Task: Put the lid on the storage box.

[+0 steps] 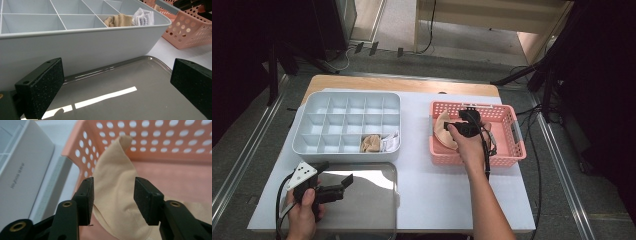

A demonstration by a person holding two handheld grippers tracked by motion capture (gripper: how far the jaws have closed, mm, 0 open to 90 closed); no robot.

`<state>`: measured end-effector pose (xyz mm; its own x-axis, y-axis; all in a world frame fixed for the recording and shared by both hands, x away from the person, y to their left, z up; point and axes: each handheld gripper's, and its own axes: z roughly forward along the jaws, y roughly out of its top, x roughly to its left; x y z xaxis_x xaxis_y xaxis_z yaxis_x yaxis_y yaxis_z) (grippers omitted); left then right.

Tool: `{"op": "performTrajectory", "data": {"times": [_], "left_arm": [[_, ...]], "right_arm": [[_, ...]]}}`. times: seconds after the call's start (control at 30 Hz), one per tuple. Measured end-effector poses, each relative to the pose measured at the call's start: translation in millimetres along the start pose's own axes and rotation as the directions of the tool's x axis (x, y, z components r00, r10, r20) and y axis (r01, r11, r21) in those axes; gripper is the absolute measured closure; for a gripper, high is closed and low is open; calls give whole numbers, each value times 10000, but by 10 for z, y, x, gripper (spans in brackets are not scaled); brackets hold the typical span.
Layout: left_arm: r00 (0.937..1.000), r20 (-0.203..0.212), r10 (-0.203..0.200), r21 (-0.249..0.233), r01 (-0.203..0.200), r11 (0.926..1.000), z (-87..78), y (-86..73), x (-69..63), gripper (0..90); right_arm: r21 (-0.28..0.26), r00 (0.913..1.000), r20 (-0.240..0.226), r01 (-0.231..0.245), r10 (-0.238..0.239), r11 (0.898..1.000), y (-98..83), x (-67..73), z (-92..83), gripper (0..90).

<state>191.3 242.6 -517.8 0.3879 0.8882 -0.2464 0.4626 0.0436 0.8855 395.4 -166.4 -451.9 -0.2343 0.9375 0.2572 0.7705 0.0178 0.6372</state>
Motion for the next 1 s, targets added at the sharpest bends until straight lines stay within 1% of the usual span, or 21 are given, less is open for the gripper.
{"op": "performTrajectory", "data": {"times": [0.03,0.13,0.2,0.23,0.27,0.3,0.33,0.37,0.4,0.43,0.5,0.57,0.6,0.63,0.7,0.83,0.87,0.9,0.93,0.97,1.0], "left_arm": [[10000,4,-11,-3,11,10000,0,0,1,0],[10000,-10,-21,7,21,10000,6,-2,1,0],[10000,20,-36,17,36,10000,11,-4,-4,0],[10000,20,-36,17,36,10000,11,-4,-4,0],[10000,16,-38,25,38,10000,11,-4,-4,0],[10000,10,-16,18,16,10000,10,-4,0,0],[10000,10,-16,18,16,10000,10,-4,0,0],[10000,-1,-47,8,47,10000,9,-4,1,0],[10000,-9,-31,10,31,10000,6,-3,3,0],[10000,11,-39,15,39,10000,2,-1,3,0],[9999,67,-102,-14,102,9999,-4,3,-1,0],[9998,135,-114,-78,115,9999,-12,8,-8,0],[9999,112,-126,-124,127,9998,-14,10,-14,0],[9998,124,-139,-131,141,9998,-14,10,-17,0],[9998,135,-127,-103,128,9999,-10,9,-18,0],[9998,172,-62,-57,63,10000,-4,5,-34,0],[9998,166,-51,-77,52,10000,-4,6,-42,0],[9998,189,-17,-53,18,10000,-7,6,-47,0],[9998,197,-12,-46,13,10000,-7,5,-49,0],[9998,202,-7,-45,8,10000,-6,5,-50,0],[9998,202,-7,-45,8,10000,-6,5,-50,0]], "right_arm": [[310,9999,77,-110,108,9995,11,-16,39,527],[1022,9992,387,-143,104,9947,49,-24,118,527],[1586,9978,658,-145,41,9872,78,-28,195,517],[1586,9978,658,-145,41,9872,78,-28,195,517],[2465,9940,1090,-267,-4,9688,100,-25,295,501],[2699,9917,1282,-324,-26,9623,104,-23,319,523],[2854,9897,1432,-332,-83,9578,109,-29,347,577],[2854,9897,1432,-332,-83,9578,109,-29,347,577],[2945,9877,1560,-382,-86,9549,118,-34,362,672],[2920,9877,1560,-552,94,9548,126,-48,357,829],[2798,9891,1469,-544,132,9585,133,-47,341,878],[2188,9913,1310,-392,104,9750,149,-34,295,886],[1757,9952,961,-355,188,9838,163,-23,265,886],[1246,9987,448,-299,245,9918,181,1,228,884],[489,9997,234,-36,25,9988,202,58,198,880],[347,10000,26,-59,58,9994,209,92,266,875],[234,10000,-39,-26,27,9997,210,95,334,854],[197,9999,-64,-101,102,9998,214,90,354,836],[224,9993,-234,-289,294,9993,226,73,386,797],[320,9985,-408,-348,361,9989,235,55,416,733],[379,9983,-444,-365,382,9986,242,49,445,655]]}}
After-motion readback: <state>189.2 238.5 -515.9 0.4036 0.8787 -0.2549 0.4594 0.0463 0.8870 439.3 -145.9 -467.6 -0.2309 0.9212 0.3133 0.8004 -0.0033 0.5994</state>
